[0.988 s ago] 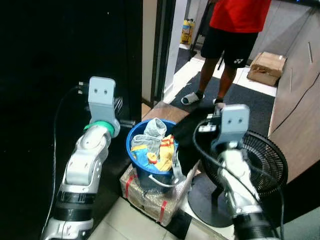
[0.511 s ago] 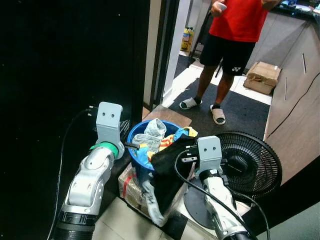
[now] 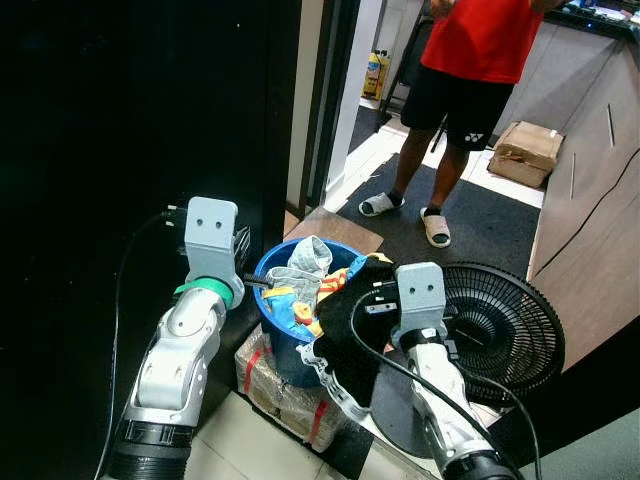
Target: Clothes washing
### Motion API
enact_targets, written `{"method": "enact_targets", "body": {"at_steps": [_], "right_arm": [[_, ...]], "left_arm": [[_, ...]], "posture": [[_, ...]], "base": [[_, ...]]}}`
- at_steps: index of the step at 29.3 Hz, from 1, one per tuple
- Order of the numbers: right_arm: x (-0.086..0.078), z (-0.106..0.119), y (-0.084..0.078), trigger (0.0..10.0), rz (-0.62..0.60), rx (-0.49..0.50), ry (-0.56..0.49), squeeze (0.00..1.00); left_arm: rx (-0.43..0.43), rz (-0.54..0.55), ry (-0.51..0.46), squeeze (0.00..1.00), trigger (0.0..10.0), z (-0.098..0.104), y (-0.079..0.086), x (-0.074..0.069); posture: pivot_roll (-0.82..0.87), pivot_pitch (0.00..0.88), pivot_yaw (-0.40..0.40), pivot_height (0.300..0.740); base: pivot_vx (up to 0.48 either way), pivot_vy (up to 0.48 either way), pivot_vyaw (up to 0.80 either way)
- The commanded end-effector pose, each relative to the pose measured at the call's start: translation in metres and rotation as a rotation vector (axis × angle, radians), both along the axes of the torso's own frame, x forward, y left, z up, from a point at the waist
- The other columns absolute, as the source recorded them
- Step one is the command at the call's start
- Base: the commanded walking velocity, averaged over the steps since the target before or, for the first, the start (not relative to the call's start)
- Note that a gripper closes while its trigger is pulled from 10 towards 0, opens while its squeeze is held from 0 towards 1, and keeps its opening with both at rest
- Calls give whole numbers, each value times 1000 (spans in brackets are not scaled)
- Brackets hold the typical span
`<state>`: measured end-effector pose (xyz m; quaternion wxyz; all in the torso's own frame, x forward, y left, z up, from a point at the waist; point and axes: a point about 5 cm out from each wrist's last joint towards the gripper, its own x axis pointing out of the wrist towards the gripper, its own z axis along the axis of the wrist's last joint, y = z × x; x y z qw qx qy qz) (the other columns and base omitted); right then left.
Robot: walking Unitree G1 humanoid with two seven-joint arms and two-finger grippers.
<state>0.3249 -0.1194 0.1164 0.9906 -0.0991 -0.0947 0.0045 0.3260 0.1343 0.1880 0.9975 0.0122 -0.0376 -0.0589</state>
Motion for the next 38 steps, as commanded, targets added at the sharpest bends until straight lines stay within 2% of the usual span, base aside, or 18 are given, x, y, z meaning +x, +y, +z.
{"method": "enact_targets", "body": {"at_steps": [1,2,3,4,5,8,9,11,13,15,18,22,26,28,31,38], "right_arm": [[1,4,-2,10000,-6,-15,-27,0],[3,19,-1,10000,3,-20,-84,0],[8,49,2,10000,17,-17,-190,0],[9,71,3,10000,27,-15,-264,0],[9,71,3,10000,27,-15,-264,0],[9,120,9,10000,65,-43,-435,0],[9,120,9,10000,65,-43,-435,0],[9,136,14,10000,96,-79,-490,0],[11,128,15,10000,105,-76,-459,0],[12,127,15,10000,105,-76,-456,0],[9,114,15,10000,101,-60,-403,0],[5,100,17,10000,110,-57,-342,0],[5,97,17,10000,111,-56,-327,0],[5,96,17,10000,111,-49,-321,0],[6,93,13,10000,97,20,-292,0],[6,96,12,10000,87,21,-297,0]], "left_arm": [[8,-2,-14,0,10000,1,-2,1],[16,-9,-67,0,10000,11,-5,1],[6,-33,-169,0,10000,34,-7,0],[-1,-50,-241,0,10000,50,-9,-2],[-1,-50,-241,0,10000,50,-9,-2],[-36,-82,-374,0,10000,84,-9,-5],[-36,-82,-374,0,10000,84,-9,-5],[-53,-87,-395,0,10000,90,-9,-4],[-44,-78,-364,0,10000,82,-11,-1],[-43,-77,-363,0,10000,81,-11,-1],[-95,-90,-321,0,10000,71,-16,-3],[-98,-92,-264,0,10000,58,-22,-5],[-96,-90,-261,0,10000,57,-21,-3],[-92,-88,-260,0,10000,57,-20,-2],[-84,-82,-259,0,10000,58,-18,1],[-67,-75,-273,0,10000,64,-14,3]], "posture": [[138,0,-61,740],[130,0,-61,740],[127,0,-61,740],[127,0,-61,740],[127,0,-61,740],[118,0,-61,740],[118,0,-61,740],[108,0,-68,740],[107,0,-72,740],[107,0,-72,740],[110,0,-76,740],[109,0,-73,740],[110,0,-70,740],[109,0,-66,740],[109,0,-61,740],[109,0,-58,740]], "base": [[0,0,0],[0,0,0],[0,0,0],[0,0,0],[0,0,0],[0,0,0],[0,0,0],[0,0,0],[0,0,0],[0,0,0],[0,0,0],[0,0,0],[0,0,0],[0,0,-800],[0,0,-800],[0,0,-800]]}}
